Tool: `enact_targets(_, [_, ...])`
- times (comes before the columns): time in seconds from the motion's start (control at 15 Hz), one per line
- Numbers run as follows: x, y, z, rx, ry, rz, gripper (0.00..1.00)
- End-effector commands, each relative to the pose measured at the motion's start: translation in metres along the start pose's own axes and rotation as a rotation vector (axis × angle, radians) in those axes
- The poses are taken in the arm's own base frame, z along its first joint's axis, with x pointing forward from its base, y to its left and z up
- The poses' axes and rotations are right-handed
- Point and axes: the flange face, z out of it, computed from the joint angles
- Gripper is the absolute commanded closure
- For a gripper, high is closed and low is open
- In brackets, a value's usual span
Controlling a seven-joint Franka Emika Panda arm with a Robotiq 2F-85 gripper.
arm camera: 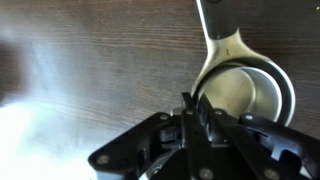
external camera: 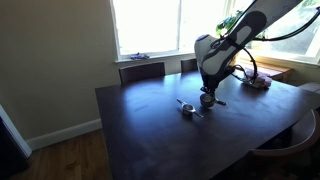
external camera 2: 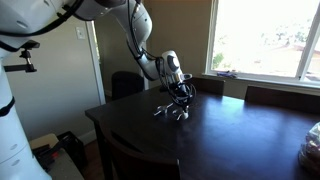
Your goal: Unstack the pots on the table
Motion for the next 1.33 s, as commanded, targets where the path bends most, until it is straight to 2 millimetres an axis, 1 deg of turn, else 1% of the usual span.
enact_targets(0.0, [-0.009, 0.005, -0.016, -0.009, -0.016, -0.056, 0.94])
enact_targets(0.47, [-0.003, 0.012, -0.040, 0.005, 0.015, -0.099, 0.94])
enact_targets(0.87, [-0.001, 0.012, -0.060, 0.026, 0.049, -0.121, 0.95])
enact_targets(0.93, [0.000, 0.012, -0.059, 0.018, 0.049, -0.123, 0.70])
enact_targets(1.0, [0.001, 0.011, -0.058, 0.018, 0.044, -0.122, 0.69])
enact_targets(1.13, [0.004, 0.011, -0.050, 0.008, 0.036, -0.114, 0.58])
enact_targets(1.27, [0.006, 0.011, -0.043, 0.001, 0.029, -0.105, 0.45])
